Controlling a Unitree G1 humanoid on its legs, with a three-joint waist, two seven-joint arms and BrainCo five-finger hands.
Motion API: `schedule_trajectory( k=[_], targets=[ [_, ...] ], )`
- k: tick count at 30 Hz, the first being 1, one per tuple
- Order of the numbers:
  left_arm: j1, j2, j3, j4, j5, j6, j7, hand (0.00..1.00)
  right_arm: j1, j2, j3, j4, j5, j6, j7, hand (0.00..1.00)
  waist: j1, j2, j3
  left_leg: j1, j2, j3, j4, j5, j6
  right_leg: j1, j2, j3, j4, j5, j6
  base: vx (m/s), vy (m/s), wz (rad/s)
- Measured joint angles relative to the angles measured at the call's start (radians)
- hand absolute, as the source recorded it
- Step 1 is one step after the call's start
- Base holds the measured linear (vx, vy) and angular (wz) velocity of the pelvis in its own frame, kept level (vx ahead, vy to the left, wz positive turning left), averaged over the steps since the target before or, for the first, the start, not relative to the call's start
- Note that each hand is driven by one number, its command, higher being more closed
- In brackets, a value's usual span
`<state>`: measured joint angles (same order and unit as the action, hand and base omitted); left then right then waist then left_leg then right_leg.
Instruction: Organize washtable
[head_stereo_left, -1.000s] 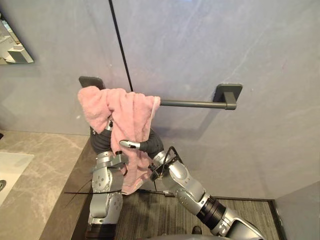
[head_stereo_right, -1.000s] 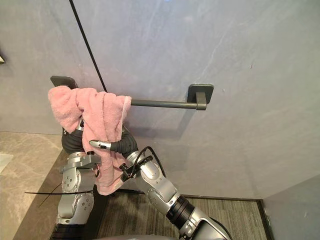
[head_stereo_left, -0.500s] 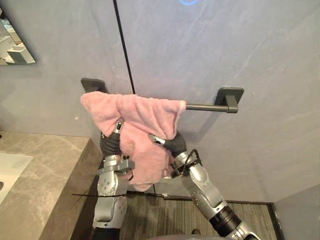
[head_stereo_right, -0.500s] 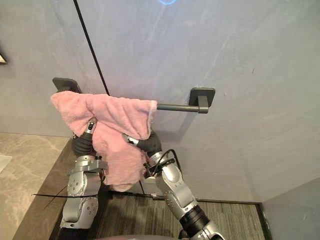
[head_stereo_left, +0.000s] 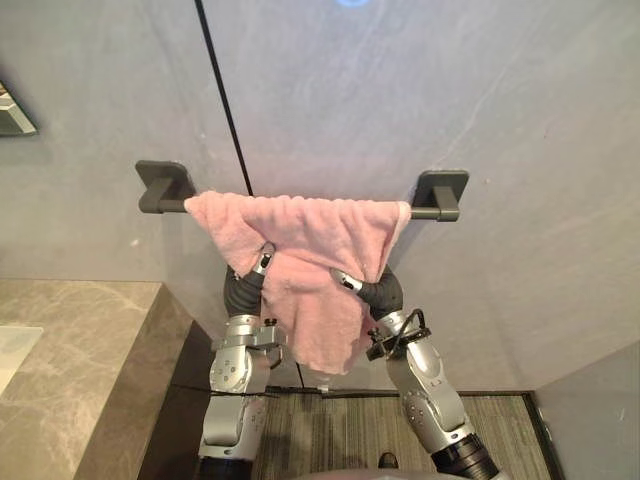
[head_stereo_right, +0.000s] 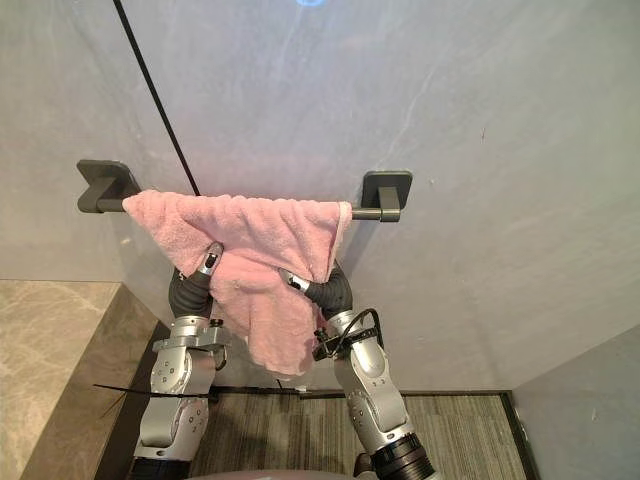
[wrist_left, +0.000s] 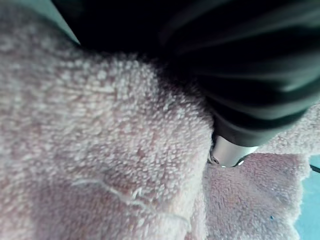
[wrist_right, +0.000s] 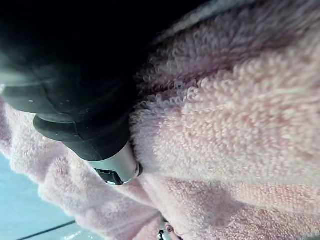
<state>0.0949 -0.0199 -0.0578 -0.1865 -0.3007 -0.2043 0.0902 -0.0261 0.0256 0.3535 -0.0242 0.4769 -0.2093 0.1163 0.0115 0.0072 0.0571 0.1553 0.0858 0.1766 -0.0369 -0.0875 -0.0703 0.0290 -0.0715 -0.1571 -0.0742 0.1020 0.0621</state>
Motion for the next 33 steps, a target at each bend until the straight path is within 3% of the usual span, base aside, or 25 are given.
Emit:
schedule_trajectory(
  k=[6, 10, 28, 33],
  targets=[
    [0.011, -0.030, 0.140, 0.000, -0.005, -0.005, 0.063, 0.00, 0.063, 0.001, -0.071, 0.001, 0.111, -0.004, 0.017, 0.00, 0.001, 0.002, 0.016, 0.011, 0.001, 0.008, 0.000, -0.005, 0.002, 0.000, 0.000, 0.007, -0.002, 0.000, 0.000, 0.00, 0.000, -0.03],
    [0.035, -0.030, 0.152, 0.000, -0.012, -0.014, 0.073, 0.00, 0.077, -0.016, -0.059, 0.003, 0.122, -0.008, 0.021, 0.00, 0.002, 0.001, 0.017, 0.013, 0.001, 0.020, 0.000, -0.011, 0.003, 0.002, -0.001, 0.019, -0.002, -0.001, 0.001, -0.04, -0.001, -0.10],
    [0.057, -0.031, 0.151, 0.007, -0.010, -0.018, 0.079, 0.00, 0.139, -0.046, -0.043, 0.076, 0.071, -0.006, 0.038, 0.00, 0.002, -0.006, 0.021, 0.014, 0.002, 0.020, 0.000, -0.011, 0.003, 0.002, -0.003, 0.020, -0.002, -0.001, 0.001, 0.00, 0.000, 0.00],
    [0.124, -0.032, 0.187, 0.136, 0.033, -0.012, 0.041, 0.00, 0.225, -0.056, -0.093, 0.194, -0.001, 0.019, 0.045, 0.00, 0.002, -0.007, 0.021, 0.011, 0.002, 0.020, 0.000, -0.011, 0.003, 0.002, -0.002, 0.019, -0.005, -0.001, 0.002, 0.00, 0.000, 0.00]
  ],
)
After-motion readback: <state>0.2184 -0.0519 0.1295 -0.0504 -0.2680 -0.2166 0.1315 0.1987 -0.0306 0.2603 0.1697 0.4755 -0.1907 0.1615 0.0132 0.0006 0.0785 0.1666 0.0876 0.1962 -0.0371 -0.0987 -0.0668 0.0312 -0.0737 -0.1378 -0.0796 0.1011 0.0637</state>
